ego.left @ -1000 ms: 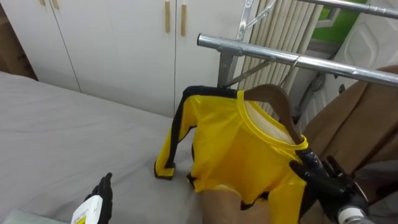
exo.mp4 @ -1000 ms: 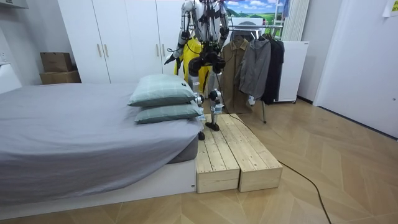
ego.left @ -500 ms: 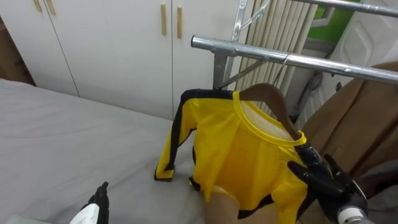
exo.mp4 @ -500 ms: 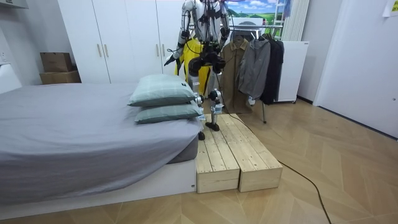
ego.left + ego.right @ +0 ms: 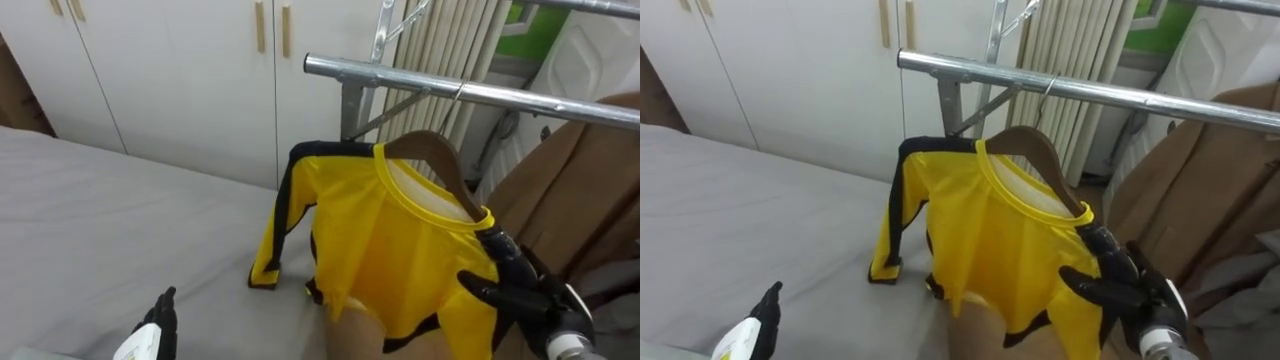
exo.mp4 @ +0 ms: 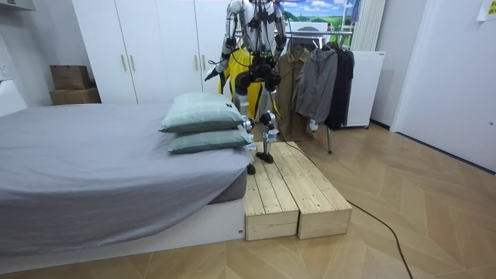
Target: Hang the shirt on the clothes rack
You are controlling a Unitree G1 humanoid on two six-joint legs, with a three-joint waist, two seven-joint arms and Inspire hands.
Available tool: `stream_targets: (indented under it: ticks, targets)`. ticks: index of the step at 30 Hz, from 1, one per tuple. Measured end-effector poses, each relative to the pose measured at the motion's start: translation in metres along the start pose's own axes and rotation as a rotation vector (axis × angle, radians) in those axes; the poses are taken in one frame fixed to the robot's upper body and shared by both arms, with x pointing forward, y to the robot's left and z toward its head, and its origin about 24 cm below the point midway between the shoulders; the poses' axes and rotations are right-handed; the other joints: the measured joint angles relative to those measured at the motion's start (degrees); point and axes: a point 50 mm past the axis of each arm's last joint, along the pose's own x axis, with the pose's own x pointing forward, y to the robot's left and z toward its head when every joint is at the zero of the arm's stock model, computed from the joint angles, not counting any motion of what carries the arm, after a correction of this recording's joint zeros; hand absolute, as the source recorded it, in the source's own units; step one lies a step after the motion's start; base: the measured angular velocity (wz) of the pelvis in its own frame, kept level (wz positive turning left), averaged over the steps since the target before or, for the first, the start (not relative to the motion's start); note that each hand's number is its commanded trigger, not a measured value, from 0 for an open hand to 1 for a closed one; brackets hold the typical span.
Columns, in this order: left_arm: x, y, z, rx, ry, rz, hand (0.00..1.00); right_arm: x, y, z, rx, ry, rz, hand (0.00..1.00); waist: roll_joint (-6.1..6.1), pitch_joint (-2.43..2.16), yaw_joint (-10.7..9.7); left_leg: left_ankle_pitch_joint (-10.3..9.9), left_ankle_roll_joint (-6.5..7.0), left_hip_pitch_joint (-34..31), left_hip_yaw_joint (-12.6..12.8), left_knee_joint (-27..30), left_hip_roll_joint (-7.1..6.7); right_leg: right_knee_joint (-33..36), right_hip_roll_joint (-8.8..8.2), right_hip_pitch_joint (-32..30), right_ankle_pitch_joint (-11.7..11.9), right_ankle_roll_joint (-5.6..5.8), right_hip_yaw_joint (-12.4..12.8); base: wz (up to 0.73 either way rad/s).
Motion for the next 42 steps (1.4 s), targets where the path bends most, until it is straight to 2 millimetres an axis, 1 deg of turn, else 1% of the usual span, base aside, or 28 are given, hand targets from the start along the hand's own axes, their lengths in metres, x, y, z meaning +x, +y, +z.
stream_targets:
  ticks: [1,4,6,7,11,12,15,20,23,25,27,29,30,32,34,36,37,39,42]
  targets:
    - [0.000,0.000,0.000,-0.001,-0.004,0.002,0.00,-0.001,-0.002,0.000,-0.009,-0.004,-0.009,0.00,0.02,-0.01,-0.08,0.00,0.00,-0.01,-0.05,-0.01,0.00,-0.02,0.00,0.03,0.00,0.00,-0.02,0.00]
    - [0.000,0.000,0.000,-0.005,-0.011,0.015,0.00,-0.008,-0.014,-0.006,-0.110,-0.004,-0.068,0.00,-0.01,0.00,-0.46,0.00,0.00,0.08,0.16,-0.04,0.00,0.06,0.06,0.02,-0.01,0.00,0.22,-0.03]
    - [-0.002,0.000,-0.001,-0.005,-0.011,0.025,0.00,-0.014,-0.021,-0.013,-0.222,0.013,-0.123,0.00,-0.11,0.06,-0.81,0.01,0.01,0.17,0.46,-0.05,0.00,0.26,0.14,-0.09,-0.01,0.00,0.51,-0.07]
    - [-0.003,0.000,-0.001,-0.005,-0.010,0.027,0.00,-0.014,-0.022,-0.015,-0.247,0.014,-0.135,0.00,-0.15,0.09,-0.81,0.01,0.01,0.31,0.71,-0.05,0.01,0.37,0.19,-0.10,-0.01,0.00,0.77,-0.18]
    - [-0.005,0.000,-0.005,-0.027,0.009,0.041,0.00,-0.019,-0.030,-0.018,-0.364,0.006,-0.244,0.00,-0.74,0.44,-1.03,0.00,0.01,0.96,2.00,-0.12,0.04,0.83,0.81,-0.21,-0.16,0.16,2.50,-0.18]
    - [-0.006,-0.001,-0.007,-0.024,0.013,0.044,0.00,-0.021,-0.032,-0.019,-0.414,-0.002,-0.273,0.00,-0.80,0.41,-0.87,0.00,0.01,0.97,2.45,-0.12,0.06,0.85,0.86,-0.15,-0.14,0.23,3.19,-0.18]
    - [-0.009,-0.003,-0.011,-0.015,0.021,0.034,0.00,-0.027,-0.036,-0.022,-0.529,-0.036,-0.334,0.00,-0.78,0.40,-1.02,0.00,0.02,0.95,2.91,-0.13,0.01,0.87,1.06,-0.19,0.04,0.32,3.17,-0.10]
    - [-0.013,-0.003,-0.016,-0.039,0.051,0.047,0.00,-0.034,-0.037,-0.026,-0.604,-0.091,-0.424,0.00,-0.55,0.28,-1.03,0.00,0.02,1.55,3.35,-0.56,-0.01,0.92,1.16,-0.26,0.15,0.38,3.27,-0.03]
    - [-0.020,-0.005,-0.023,-0.034,0.069,0.055,0.00,-0.042,-0.043,-0.031,-0.662,-0.116,-0.478,0.00,-0.05,-0.09,-1.10,-0.01,0.02,2.02,3.36,-0.94,0.02,0.83,1.22,0.15,0.14,0.38,3.41,0.00]
    - [-0.025,-0.006,-0.028,-0.027,0.089,0.051,0.00,-0.047,-0.045,-0.037,-0.695,-0.111,-0.492,0.00,0.25,-0.11,-1.09,-0.01,0.02,2.04,3.44,-0.99,0.01,0.84,1.23,0.12,0.15,0.38,3.48,0.00]
    - [-0.032,-0.008,-0.035,-0.022,0.111,0.040,0.00,-0.054,-0.047,-0.047,-0.720,-0.086,-0.495,0.00,0.52,0.04,-1.05,-0.01,0.03,2.21,3.93,-1.12,0.02,0.91,1.34,0.04,0.14,0.38,3.86,-0.09]
    - [-0.037,-0.010,-0.041,-0.019,0.137,0.026,0.00,-0.058,-0.046,-0.055,-0.746,-0.070,-0.481,0.00,0.70,0.16,-0.96,-0.01,0.03,2.92,4.65,-1.41,0.09,0.86,1.72,0.30,0.12,0.37,4.79,-0.19]
    - [-0.040,-0.012,-0.044,-0.013,0.152,0.015,0.00,-0.062,-0.048,-0.062,-0.760,-0.046,-0.478,0.00,0.75,0.21,-1.17,-0.01,0.03,3.13,4.79,-1.42,0.11,0.82,1.76,0.52,0.11,0.36,4.88,-0.14]
    - [-0.044,-0.015,-0.049,-0.011,0.176,0.002,0.00,-0.070,-0.055,-0.073,-0.765,0.010,-0.489,0.00,0.82,0.32,-0.87,-0.02,0.02,3.82,5.19,-1.84,0.13,0.83,1.91,0.87,0.02,0.37,5.19,-0.08]
    - [-0.048,-0.016,-0.056,-0.006,0.216,-0.011,0.00,-0.077,-0.060,-0.085,-0.747,0.072,-0.492,0.00,0.72,0.36,-1.06,-0.09,-0.03,3.85,5.21,-1.97,0.12,0.86,1.94,0.84,-0.20,0.45,5.16,-0.03]
    - [-0.053,-0.016,-0.063,0.000,0.250,-0.031,0.00,-0.091,-0.071,-0.103,-0.717,0.178,-0.498,0.00,0.70,0.31,-1.27,-0.29,-0.26,3.91,5.14,-2.10,0.18,0.92,1.99,0.83,-0.17,0.44,4.98,0.00]
    - [-0.054,-0.017,-0.065,-0.001,0.260,-0.035,0.00,-0.096,-0.074,-0.108,-0.707,0.206,-0.500,0.00,0.77,0.27,-1.30,-0.32,-0.27,3.93,5.14,-2.11,0.18,0.93,1.99,0.87,-0.16,0.43,4.98,0.00]
    - [-0.059,-0.018,-0.071,0.000,0.291,-0.056,0.00,-0.113,-0.082,-0.126,-0.671,0.307,-0.493,0.00,0.97,0.15,-1.20,-0.46,-0.29,4.06,5.17,-2.16,0.19,1.00,2.03,0.88,-0.14,0.41,5.00,0.00]
    - [-0.065,-0.022,-0.077,0.003,0.326,-0.078,0.00,-0.127,-0.085,-0.143,-0.628,0.400,-0.476,0.00,1.24,-0.02,-1.64,-0.58,-0.22,4.35,5.17,-2.22,0.19,0.92,2.08,1.20,-0.14,0.42,5.13,0.00]
